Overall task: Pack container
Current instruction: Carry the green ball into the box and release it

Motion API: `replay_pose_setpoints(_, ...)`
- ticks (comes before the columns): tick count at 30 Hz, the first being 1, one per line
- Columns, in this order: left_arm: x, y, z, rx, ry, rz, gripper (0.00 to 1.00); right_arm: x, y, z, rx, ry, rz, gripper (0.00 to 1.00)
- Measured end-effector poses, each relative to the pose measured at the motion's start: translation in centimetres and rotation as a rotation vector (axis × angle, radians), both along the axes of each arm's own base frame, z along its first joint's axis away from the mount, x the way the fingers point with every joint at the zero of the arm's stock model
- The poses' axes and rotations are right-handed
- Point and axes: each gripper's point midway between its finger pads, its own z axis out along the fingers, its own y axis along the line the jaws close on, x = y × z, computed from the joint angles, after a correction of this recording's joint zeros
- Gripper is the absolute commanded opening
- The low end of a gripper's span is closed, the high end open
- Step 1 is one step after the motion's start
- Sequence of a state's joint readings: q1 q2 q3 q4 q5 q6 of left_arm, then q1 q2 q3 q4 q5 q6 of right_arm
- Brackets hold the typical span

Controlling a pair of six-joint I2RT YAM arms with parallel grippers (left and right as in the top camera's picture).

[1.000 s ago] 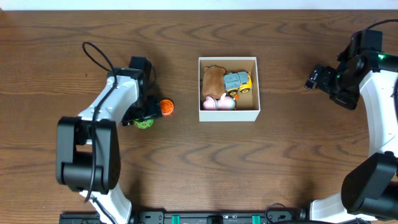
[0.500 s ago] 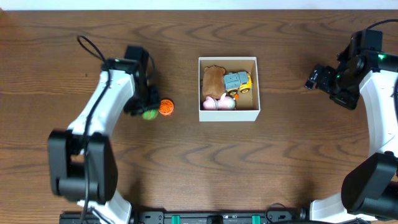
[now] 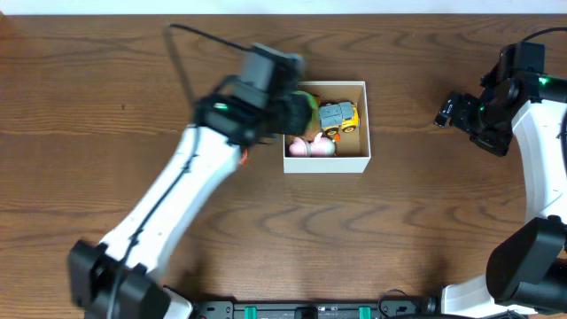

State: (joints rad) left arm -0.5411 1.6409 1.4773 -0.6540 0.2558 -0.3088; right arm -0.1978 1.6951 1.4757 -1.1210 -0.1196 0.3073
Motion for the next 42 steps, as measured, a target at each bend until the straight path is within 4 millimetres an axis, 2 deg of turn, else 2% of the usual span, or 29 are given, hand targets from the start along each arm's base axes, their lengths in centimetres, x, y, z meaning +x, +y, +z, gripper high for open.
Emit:
replay_pose_setpoints(3,-0.4,-3.8,-2.5,0.023,-0.001,-0.068,0.4,0.0,0.0,0.0,0.0,-0.001,0.0,0.99)
replay_pose_setpoints(6,-1.2,-6.6,-5.2,0.045,0.017,-0.125,0.4,0.1,0.0,0.0,0.0,-0.002,0.0,0.99)
replay_pose_setpoints(10,-2.1,-8.9,-7.9,0.076,0.034,-0.174,0.44,0.1,0.0,0.0,0.0,-0.003,0.0,0.99)
replay_pose_setpoints(13,-2.5,-9.7,-9.7,0.105,0.046,-0.196,0.45,0.1,0.0,0.0,0.0,-0.003,0.0,0.99)
replay_pose_setpoints(15,-2.2,-9.9,-10.3,0.114,0.038,-0.197,0.5,0.1,0.0,0.0,0.0,-0.002,0.0,0.99)
replay_pose_setpoints(19,-2.2,-9.7,-11.8,0.148,0.054,-0.207,0.67,0.1,0.0,0.0,0.0,-0.002,0.0,0.99)
replay_pose_setpoints(21,-2.2,-9.7,-12.4,0.158,0.057,-0.214,0.78,0.0,0.0,0.0,0.0,-0.002,0.0,0.99)
replay_pose_setpoints(25,-2.1,-9.7,-12.6,0.164,0.051,-0.222,0.84,0.0,0.0,0.0,0.0,-0.001,0.0,0.99)
replay_pose_setpoints(31,-2.3,-9.2,-11.6,0.184,0.042,-0.233,0.87,0.0,0.0,0.0,0.0,0.0,0.0,0.99)
replay_pose_setpoints(34,-2.0,-8.3,-9.2,0.213,0.007,-0.21,0.87,0.0,0.0,0.0,0.001,0.001,0.0,0.99)
replay_pose_setpoints(35,-1.8,-7.8,-7.8,0.221,-0.015,-0.196,0.87,0.0,0.0,0.0,0.001,0.001,0.0,0.99)
replay_pose_setpoints(38,-1.4,-5.2,-3.2,0.251,-0.081,-0.136,0.87,0.0,0.0,0.0,0.001,0.001,0.0,0.99)
replay_pose_setpoints(40,-1.3,-2.0,-0.3,0.278,-0.106,-0.076,0.87,0.0,0.0,0.0,0.001,0.001,0.0,0.99)
replay_pose_setpoints(41,-1.2,0.2,1.1,0.293,-0.113,-0.031,0.87,0.0,0.0,0.0,0.001,0.001,0.0,0.99)
replay_pose_setpoints(42,-1.1,2.0,1.9,0.311,-0.11,0.005,0.87,0.0,0.0,0.0,0.001,0.001,0.0,0.99)
